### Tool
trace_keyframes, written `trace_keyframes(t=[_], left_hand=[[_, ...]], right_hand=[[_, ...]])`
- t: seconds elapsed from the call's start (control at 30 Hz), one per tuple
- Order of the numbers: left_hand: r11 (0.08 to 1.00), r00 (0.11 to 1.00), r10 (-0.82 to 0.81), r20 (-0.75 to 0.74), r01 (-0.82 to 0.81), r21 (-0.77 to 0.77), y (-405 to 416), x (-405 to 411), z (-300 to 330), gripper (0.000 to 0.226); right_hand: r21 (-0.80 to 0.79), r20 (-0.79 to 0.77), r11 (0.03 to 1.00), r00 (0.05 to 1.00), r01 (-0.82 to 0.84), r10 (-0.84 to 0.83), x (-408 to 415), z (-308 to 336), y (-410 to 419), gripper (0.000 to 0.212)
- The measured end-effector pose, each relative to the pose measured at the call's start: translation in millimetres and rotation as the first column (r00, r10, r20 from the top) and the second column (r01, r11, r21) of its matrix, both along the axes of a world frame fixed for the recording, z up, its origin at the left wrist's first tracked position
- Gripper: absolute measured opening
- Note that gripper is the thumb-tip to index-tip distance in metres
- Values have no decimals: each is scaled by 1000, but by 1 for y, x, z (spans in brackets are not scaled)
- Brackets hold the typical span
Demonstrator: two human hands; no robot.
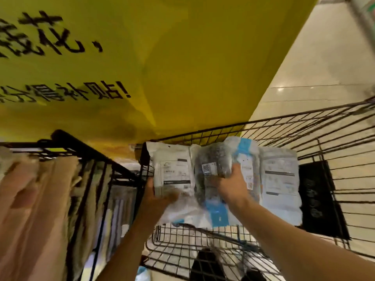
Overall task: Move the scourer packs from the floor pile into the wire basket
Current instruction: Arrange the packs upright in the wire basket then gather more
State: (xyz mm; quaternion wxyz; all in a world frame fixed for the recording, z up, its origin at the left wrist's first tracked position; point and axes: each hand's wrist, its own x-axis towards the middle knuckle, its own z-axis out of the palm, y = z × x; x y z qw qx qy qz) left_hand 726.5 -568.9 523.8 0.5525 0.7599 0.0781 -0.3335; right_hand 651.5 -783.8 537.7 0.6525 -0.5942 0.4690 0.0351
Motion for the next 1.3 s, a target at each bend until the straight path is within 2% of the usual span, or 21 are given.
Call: trace_keyframes(t=[0.13, 0.27, 0.37, 0.4, 0.5, 0.63, 0.7, 0.87, 0.97, 1.03, 1.17, 1.23, 1.3], left_hand=[[999, 999, -30, -15, 30, 27, 5, 6, -35, 73], [997, 993, -80, -81, 80, 2, 11, 7, -62, 82], [997, 994, -68, -80, 70, 19, 14, 9, -72, 75], [998, 996, -57, -68, 60, 36, 15, 10, -75, 74], [996, 999, -52, -7, 52, 73, 18, 10, -83, 78], [998, 998, -24, 52, 21, 51, 16, 3, -83, 90], [999, 996, -25, 84, 21, 49, 12, -1, -78, 88], [982, 987, -71, 142, 45, 182, 14, -11, -57, 93], [966, 985, -102, 140, 64, 251, 20, -20, -40, 92], [958, 983, -133, 125, 96, 270, 22, -28, -26, 86], [924, 970, -232, 67, 199, 326, 31, -56, 14, 69], [916, 964, -264, 40, 237, 323, 41, -70, 26, 58], [908, 964, -246, 98, 194, 372, 48, -89, 43, 41]], right_hand=[[42, -44, 998, 998, 43, -41, 11, -21, 0, 51], [-15, -132, 1000, 991, 12, -14, 12, -50, 5, 52], [-50, -201, 996, 978, -75, 63, 13, -59, 7, 32], [-67, -206, 994, 976, -84, 69, 15, -62, 7, 33], [-119, -230, 987, 970, -104, 74, 24, -64, 12, 55], [-134, -218, 983, 971, -126, 95, 29, -54, 15, 60], [-148, -175, 983, 981, -106, 79, 24, -47, 18, 63], [-409, -204, 877, 962, -252, 182, 1, -28, 20, 64], [-478, -281, 806, 931, -348, 234, -19, -7, 19, 62], [-415, -270, 823, 916, -389, 296, -33, 2, 16, 46], [-166, -212, 869, 877, -467, 431, -82, 30, 8, 7], [-124, -193, 870, 871, -478, 451, -108, 45, 6, 3], [-92, -177, 880, 877, -466, 446, -134, 62, 9, 7]])
